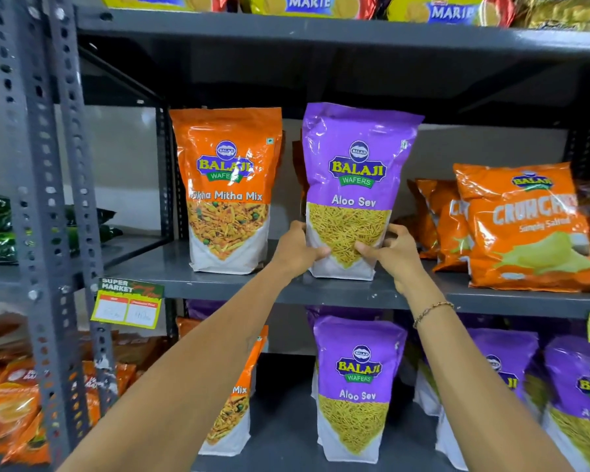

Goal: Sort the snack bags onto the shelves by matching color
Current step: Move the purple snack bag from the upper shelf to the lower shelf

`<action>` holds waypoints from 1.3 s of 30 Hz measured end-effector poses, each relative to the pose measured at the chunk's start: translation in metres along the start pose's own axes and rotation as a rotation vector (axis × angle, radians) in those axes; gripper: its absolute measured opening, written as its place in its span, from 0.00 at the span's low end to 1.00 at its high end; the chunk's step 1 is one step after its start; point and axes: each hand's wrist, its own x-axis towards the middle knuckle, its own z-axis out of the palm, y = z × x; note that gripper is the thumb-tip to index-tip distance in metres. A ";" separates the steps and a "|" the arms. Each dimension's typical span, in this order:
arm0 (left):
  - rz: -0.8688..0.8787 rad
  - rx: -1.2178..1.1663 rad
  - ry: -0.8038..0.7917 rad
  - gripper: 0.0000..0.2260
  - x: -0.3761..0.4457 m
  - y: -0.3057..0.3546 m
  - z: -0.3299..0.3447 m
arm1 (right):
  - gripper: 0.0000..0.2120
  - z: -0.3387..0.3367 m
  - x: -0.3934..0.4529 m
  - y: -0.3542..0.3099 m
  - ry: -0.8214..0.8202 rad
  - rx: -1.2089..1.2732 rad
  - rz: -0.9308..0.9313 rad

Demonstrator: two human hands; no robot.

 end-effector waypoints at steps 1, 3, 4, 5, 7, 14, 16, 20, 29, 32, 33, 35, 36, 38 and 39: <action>0.016 -0.016 0.003 0.26 -0.004 0.003 -0.001 | 0.34 -0.001 -0.004 -0.004 0.012 0.010 -0.019; 0.054 -0.041 0.014 0.25 -0.015 0.013 -0.007 | 0.35 -0.005 -0.013 -0.013 0.031 0.045 -0.057; 0.074 -0.043 0.028 0.25 -0.022 0.018 -0.011 | 0.35 -0.007 -0.019 -0.019 0.033 0.050 -0.080; 0.096 -0.042 0.046 0.24 -0.031 0.024 -0.016 | 0.34 -0.010 -0.026 -0.027 0.029 0.049 -0.102; 0.134 -0.051 0.070 0.24 -0.050 0.035 -0.027 | 0.28 -0.013 -0.042 -0.042 -0.002 0.040 -0.148; 0.119 -0.054 0.063 0.24 -0.124 0.029 -0.058 | 0.21 -0.008 -0.112 -0.049 -0.102 0.057 -0.182; 0.088 -0.052 0.033 0.23 -0.147 0.013 -0.064 | 0.22 -0.005 -0.134 -0.035 -0.093 0.030 -0.160; 0.000 -0.049 0.039 0.22 -0.194 -0.016 -0.070 | 0.28 0.005 -0.184 -0.008 -0.102 -0.080 -0.132; -0.152 -0.004 -0.038 0.23 -0.268 -0.085 -0.064 | 0.23 0.029 -0.259 0.068 -0.197 -0.183 0.009; -0.220 -0.026 -0.055 0.25 -0.278 -0.117 -0.057 | 0.28 0.035 -0.271 0.092 -0.197 -0.229 0.031; -0.246 -0.023 -0.062 0.27 -0.280 -0.128 -0.055 | 0.29 0.037 -0.273 0.100 -0.208 -0.242 0.041; -0.287 -0.019 -0.082 0.30 -0.281 -0.150 -0.049 | 0.25 0.042 -0.275 0.116 -0.224 -0.248 0.059; -0.303 -0.020 -0.092 0.30 -0.281 -0.160 -0.045 | 0.23 0.044 -0.276 0.125 -0.222 -0.251 0.065; -0.328 -0.016 -0.105 0.26 -0.278 -0.172 -0.038 | 0.22 0.048 -0.276 0.141 -0.205 -0.263 0.072; -0.345 -0.017 -0.107 0.25 -0.275 -0.181 -0.033 | 0.23 0.051 -0.276 0.153 -0.201 -0.279 0.086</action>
